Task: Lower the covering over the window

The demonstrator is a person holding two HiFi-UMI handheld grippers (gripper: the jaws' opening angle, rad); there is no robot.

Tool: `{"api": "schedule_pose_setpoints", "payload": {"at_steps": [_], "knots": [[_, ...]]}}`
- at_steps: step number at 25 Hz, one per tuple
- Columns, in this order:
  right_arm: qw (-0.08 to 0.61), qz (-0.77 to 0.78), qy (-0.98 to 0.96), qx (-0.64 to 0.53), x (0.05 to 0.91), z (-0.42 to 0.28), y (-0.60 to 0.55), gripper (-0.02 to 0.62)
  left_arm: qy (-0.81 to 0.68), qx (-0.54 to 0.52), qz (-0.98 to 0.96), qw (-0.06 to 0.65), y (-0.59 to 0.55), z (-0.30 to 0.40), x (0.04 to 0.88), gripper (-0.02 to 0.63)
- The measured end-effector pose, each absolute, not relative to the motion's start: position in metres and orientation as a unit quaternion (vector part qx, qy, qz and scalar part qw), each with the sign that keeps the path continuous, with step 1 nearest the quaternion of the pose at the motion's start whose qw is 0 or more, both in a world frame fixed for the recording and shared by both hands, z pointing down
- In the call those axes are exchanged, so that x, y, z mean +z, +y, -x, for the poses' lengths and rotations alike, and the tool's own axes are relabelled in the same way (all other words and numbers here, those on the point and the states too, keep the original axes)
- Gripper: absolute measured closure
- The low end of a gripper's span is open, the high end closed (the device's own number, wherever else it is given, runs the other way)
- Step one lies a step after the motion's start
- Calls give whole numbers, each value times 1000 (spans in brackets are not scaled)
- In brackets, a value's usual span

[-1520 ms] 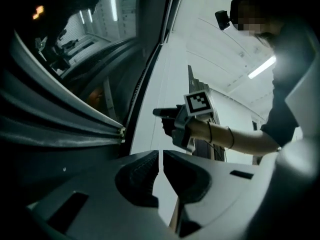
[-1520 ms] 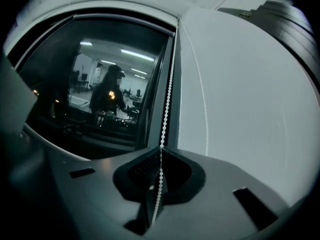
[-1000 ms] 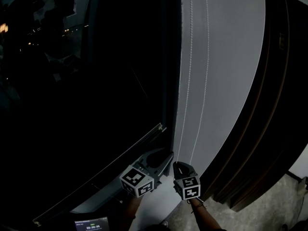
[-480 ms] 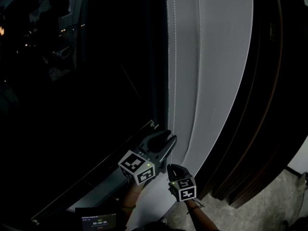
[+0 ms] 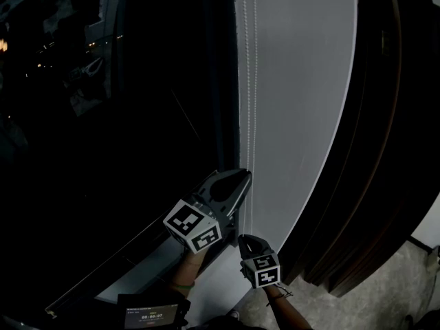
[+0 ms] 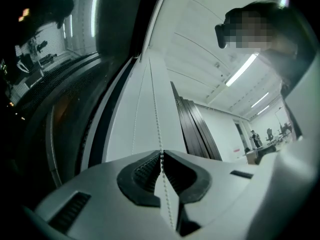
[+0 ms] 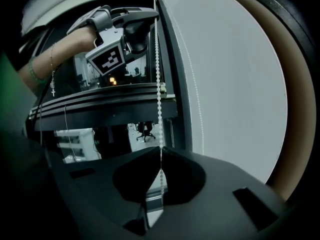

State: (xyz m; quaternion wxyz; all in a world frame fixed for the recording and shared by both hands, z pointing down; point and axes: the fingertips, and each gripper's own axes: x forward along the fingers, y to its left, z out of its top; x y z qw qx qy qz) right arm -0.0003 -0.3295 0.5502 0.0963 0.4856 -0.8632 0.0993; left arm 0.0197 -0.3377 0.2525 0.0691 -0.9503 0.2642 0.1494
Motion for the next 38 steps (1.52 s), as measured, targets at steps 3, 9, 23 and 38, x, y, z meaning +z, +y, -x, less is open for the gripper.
{"api": "schedule_pose_setpoints", "payload": {"at_steps": [3, 9, 23, 38], "knots": [[93, -484, -864, 98, 548, 1, -327, 581, 263, 166, 949, 44, -337, -18, 252, 594], [138, -475, -859, 131, 581, 7, -309, 581, 285, 113, 951, 44, -344, -20, 295, 595], [245, -448, -830, 226, 708, -19, -238, 581, 318, 63, 945, -32, -335, -28, 440, 597], [-32, -434, -900, -23, 325, -40, -331, 502, 333, 64, 940, -47, -340, -13, 440, 597]]}}
